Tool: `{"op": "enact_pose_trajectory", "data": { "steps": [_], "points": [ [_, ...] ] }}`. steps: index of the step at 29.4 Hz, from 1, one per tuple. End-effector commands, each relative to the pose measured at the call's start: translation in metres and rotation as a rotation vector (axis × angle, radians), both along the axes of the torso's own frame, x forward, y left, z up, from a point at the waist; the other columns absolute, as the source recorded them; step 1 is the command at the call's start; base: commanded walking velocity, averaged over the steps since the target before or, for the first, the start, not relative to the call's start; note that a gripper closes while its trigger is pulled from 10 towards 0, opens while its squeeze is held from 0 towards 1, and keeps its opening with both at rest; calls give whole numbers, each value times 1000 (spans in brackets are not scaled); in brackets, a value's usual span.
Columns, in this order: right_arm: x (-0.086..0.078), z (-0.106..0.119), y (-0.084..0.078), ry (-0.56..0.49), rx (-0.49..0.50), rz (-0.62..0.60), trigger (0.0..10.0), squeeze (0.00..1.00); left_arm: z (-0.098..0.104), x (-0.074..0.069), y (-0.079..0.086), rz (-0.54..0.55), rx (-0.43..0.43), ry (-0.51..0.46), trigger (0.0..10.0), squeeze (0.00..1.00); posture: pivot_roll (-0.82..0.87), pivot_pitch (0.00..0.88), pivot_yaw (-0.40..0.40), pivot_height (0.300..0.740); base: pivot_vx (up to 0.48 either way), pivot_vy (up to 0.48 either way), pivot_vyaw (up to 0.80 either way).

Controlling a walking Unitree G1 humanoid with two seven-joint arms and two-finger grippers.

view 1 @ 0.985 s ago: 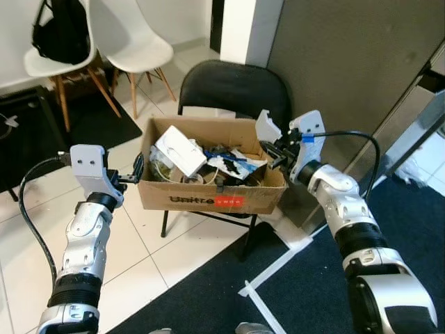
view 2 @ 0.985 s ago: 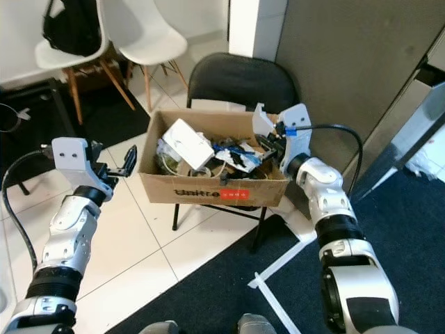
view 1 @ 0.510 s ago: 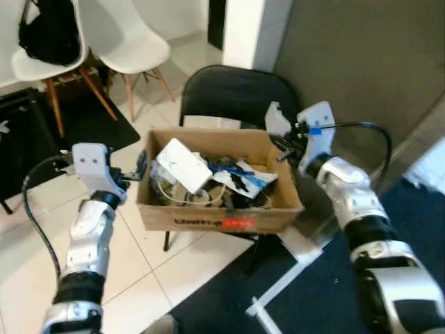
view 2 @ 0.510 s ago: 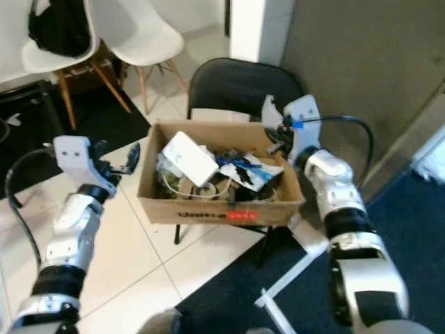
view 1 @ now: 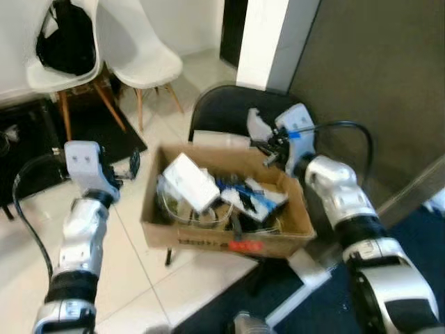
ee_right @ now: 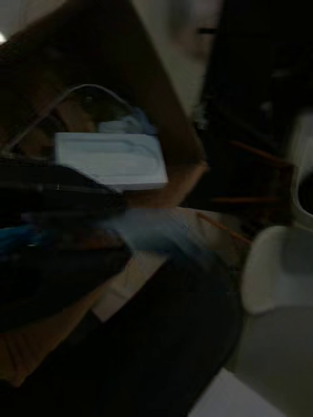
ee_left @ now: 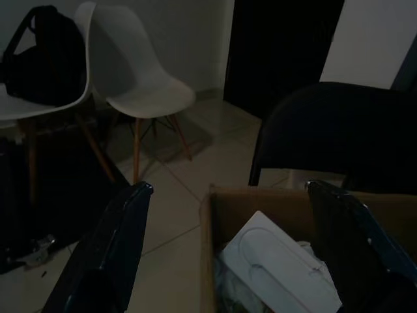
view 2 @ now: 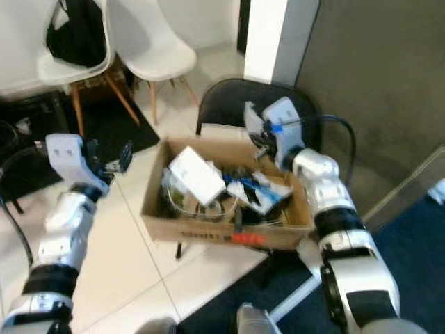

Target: Picking trash to rubbish bin

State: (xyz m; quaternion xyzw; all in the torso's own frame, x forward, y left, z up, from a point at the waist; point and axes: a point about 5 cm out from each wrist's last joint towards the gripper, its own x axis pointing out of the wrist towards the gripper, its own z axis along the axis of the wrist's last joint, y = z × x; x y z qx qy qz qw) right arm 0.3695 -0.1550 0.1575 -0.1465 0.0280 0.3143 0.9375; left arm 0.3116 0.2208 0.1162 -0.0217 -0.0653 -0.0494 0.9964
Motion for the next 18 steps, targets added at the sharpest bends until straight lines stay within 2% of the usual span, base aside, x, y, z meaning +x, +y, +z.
{"op": "enact_pose_trajectory", "data": {
  "steps": [1, 7, 9, 10, 11, 12, 13, 15, 16, 17, 18],
  "points": [
    [1, 3, -1, 2, -50, -8, 10000, 1000, -5, -1, 1, 3, -2, 24, 10000, 0, -27, 0, -41, 740, 0, 0, 0],
    [3, 2, -3, 34, -72, -29, 10000, 1000, -5, -1, 0, 1, -4, 23, 10000, 0, -28, 0, -41, 740, 0, 0, 0],
    [5, 6, -10, 62, 6, -46, 10000, 1000, -5, -1, 2, 11, -1, 28, 10000, 0, -28, 0, -43, 740, 0, 0, 0],
    [5, 6, -10, 62, 6, -46, 10000, 1000, -5, -1, 2, 11, -1, 28, 10000, 0, -28, 0, -43, 740, 0, 0, 0],
    [6, 7, -15, 80, 64, -58, 10000, 1000, -6, -1, 4, 20, 7, 34, 10000, 0, -30, 0, -43, 740, 0, 0, 0],
    [7, 8, -22, 99, 119, -76, 10000, 780, -7, 0, 6, 30, 17, 43, 10000, 0, -30, 0, -43, 740, 0, 0, 0],
    [8, 8, -30, 120, 183, -85, 10000, 0, -8, 0, 9, 39, 26, 51, 10000, 0, -30, 0, -43, 740, 0, 0, 0],
    [7, 10, -42, 144, 273, -87, 10000, 0, -9, 1, 14, 52, 43, 65, 10000, 0, -28, 0, -42, 740, 0, 0, 0],
    [7, 10, -42, 144, 273, -87, 10000, 0, -9, 1, 14, 52, 43, 65, 10000, 0, -28, 0, -42, 740, 0, 0, 0],
    [-1, 10, -55, 179, 390, 4, 10000, 0, -14, 0, 26, 88, 79, 100, 10000, 0, -28, 0, -42, 740, 0, 0, 0],
    [-1, 10, -55, 179, 390, 4, 10000, 0, -14, 0, 26, 88, 79, 100, 10000, 0, -28, 0, -42, 740, 0, 0, 0]
  ]
}}
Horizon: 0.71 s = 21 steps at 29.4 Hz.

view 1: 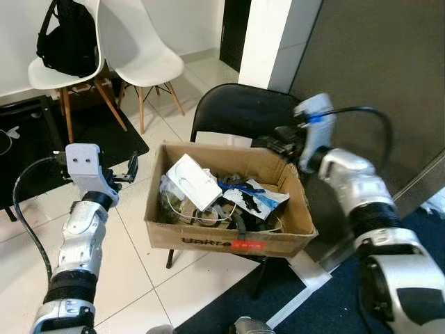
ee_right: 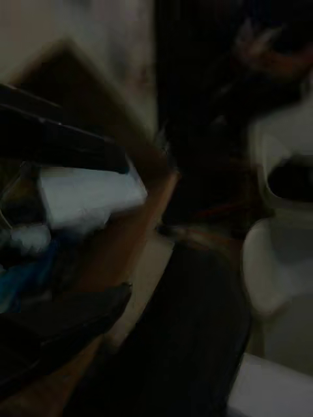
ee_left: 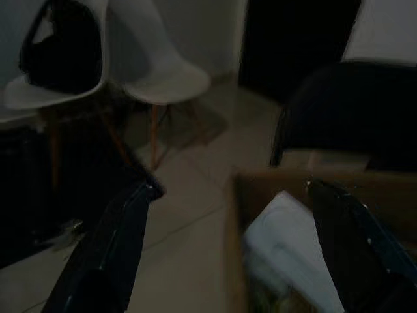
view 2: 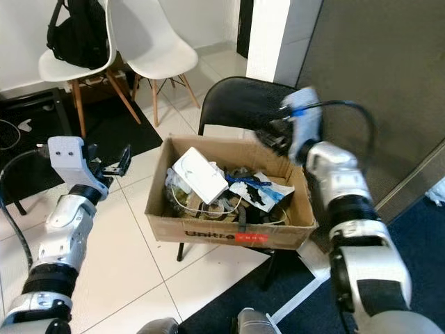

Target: Picking trash to rubbish bin

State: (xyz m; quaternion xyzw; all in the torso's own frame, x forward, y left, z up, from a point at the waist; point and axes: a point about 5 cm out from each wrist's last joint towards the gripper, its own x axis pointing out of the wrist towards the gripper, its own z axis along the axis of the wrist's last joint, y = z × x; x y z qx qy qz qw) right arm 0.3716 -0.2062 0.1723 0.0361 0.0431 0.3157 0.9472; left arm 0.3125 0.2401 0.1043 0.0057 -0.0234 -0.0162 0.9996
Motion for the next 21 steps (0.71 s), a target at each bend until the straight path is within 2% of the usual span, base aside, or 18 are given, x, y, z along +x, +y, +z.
{"op": "enact_pose_trajectory", "data": {
  "steps": [1, 2, 4, 5, 7, 8, 9, 10, 12, 14, 16, 21],
  "points": [
    [-13, -10, -9, 39, 63, 118, 10000, 0, -7, -2, 14, 36, 77, 53, 10000, 0, -29, 0, -38, 740, 0, 0, 0],
    [-13, -10, -9, 39, 63, 118, 10000, 0, -7, -2, 14, 36, 77, 53, 10000, 0, -29, 0, -38, 740, 0, 0, 0],
    [-37, -27, -14, 92, 24, 325, 10000, 0, -18, -6, 27, 43, 194, 131, 10000, 0, -31, 0, -33, 740, 0, 0, 0],
    [-37, -27, -14, 92, 24, 325, 10000, 0, -18, -6, 27, 43, 194, 131, 10000, 0, -31, 0, -33, 740, 0, 0, 0],
    [-65, -53, -20, 221, -46, 499, 10000, 0, -34, -16, 37, 8, 360, 238, 10000, 0, -31, 0, -30, 740, 0, 0, 0],
    [-65, -53, -20, 221, -46, 499, 10000, 0, -34, -16, 37, 8, 360, 238, 10000, 0, -31, 0, -30, 740, 0, 0, 0],
    [-82, -82, -25, 346, -155, 542, 10000, 0, -50, -27, 43, -21, 452, 321, 10000, 0, -29, 0, -28, 740, 0, 0, 0],
    [-82, -82, -25, 346, -155, 542, 10000, 0, -50, -27, 43, -21, 452, 321, 10000, 0, -29, 0, -28, 740, 0, 0, 0],
    [-85, -97, -28, 380, -258, 508, 10000, 0, -55, -31, 45, -8, 431, 342, 10000, 0, -28, 0, -28, 740, 0, 0, 0],
    [-81, -105, -32, 387, -332, 427, 10000, 0, -58, -31, 46, 1, 423, 354, 10000, 0, -24, 0, -30, 740, 0, 0, 0],
    [-69, -106, -36, 373, -370, 286, 10000, 0, -61, -31, 48, 16, 409, 377, 10000, 0, -36, 0, -18, 740, 0, 0, 0],
    [-63, -103, -36, 361, -387, 225, 10000, 0, -63, -30, 48, 17, 407, 394, 10000, 0, -37, 0, -12, 740, 0, 0, 0]
  ]
}}
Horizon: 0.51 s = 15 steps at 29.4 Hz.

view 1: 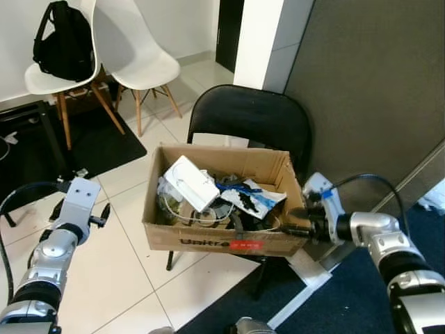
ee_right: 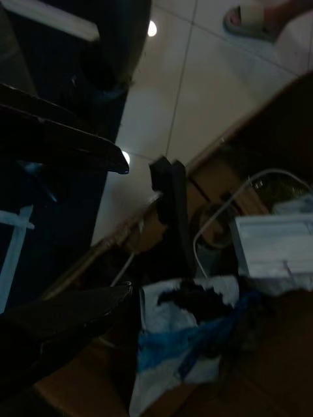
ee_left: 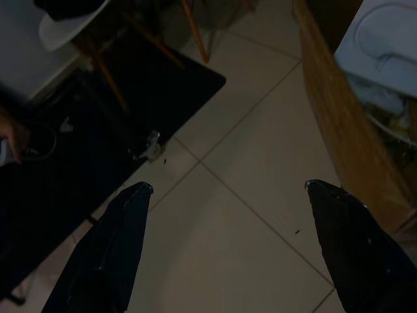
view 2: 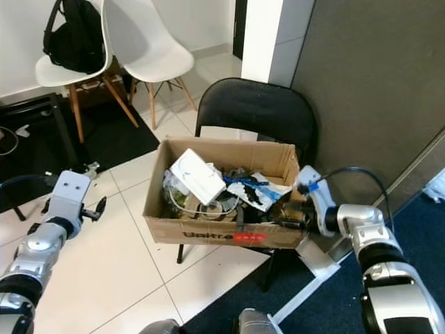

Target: Picking trash to rubbish bin

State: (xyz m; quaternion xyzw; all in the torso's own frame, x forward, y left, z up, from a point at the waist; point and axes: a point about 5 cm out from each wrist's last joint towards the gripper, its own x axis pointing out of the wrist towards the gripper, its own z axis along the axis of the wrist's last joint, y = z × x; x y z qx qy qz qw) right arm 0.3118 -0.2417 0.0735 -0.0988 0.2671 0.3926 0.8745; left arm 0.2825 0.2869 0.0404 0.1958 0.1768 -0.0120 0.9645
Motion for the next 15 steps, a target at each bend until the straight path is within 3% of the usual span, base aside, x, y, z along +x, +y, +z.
{"op": "enact_pose_trajectory", "data": {
  "steps": [1, 9, 11, 12, 15],
  "points": [
    [0, -4, 0, 6, -13, -25, 10000, 0, 0, 0, 2, -2, 18, 12, 10000, 0, -42, 0, 2, 740, 0, 0, 0],
    [8, -1, 5, -4, 1, -63, 10000, 0, 8, 8, 12, 86, -67, -4, 10000, 0, -58, 0, 49, 740, 0, 0, 0],
    [12, -1, 3, -44, 27, -165, 10000, 0, 7, 10, 10, 121, -101, -8, 10000, 0, -54, 0, 56, 740, 0, 0, 0],
    [17, -2, 0, -89, 72, -320, 10000, 0, 3, 12, 5, 157, -127, 1, 10000, 0, -56, 0, 61, 740, 0, 0, 0],
    [18, -2, -1, -99, 85, -366, 10000, 0, 2, 13, 4, 166, -136, 3, 10000, 0, -56, 0, 61, 740, 0, 0, 0]
  ]
}}
